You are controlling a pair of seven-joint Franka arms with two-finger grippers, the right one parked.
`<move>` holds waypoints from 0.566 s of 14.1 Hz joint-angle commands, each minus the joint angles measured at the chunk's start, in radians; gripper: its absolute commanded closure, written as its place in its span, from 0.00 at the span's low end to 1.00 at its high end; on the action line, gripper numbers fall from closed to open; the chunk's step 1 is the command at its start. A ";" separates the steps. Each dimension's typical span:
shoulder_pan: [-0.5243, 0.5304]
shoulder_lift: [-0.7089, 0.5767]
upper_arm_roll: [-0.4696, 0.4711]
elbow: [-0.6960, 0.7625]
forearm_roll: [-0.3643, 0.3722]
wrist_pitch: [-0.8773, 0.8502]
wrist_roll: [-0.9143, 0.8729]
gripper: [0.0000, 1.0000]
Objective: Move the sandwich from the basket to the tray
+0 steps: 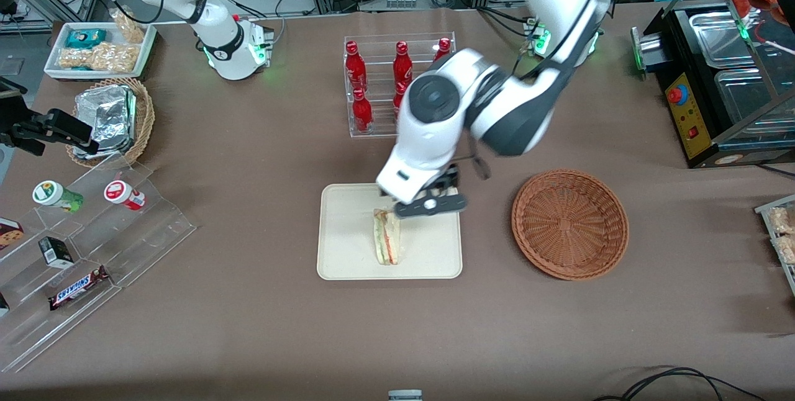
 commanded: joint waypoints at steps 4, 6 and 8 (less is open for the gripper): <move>0.155 -0.217 -0.003 -0.278 0.014 -0.047 -0.043 0.00; 0.230 -0.261 -0.004 -0.324 0.016 -0.048 -0.032 0.00; 0.302 -0.302 -0.004 -0.363 0.014 -0.053 0.048 0.00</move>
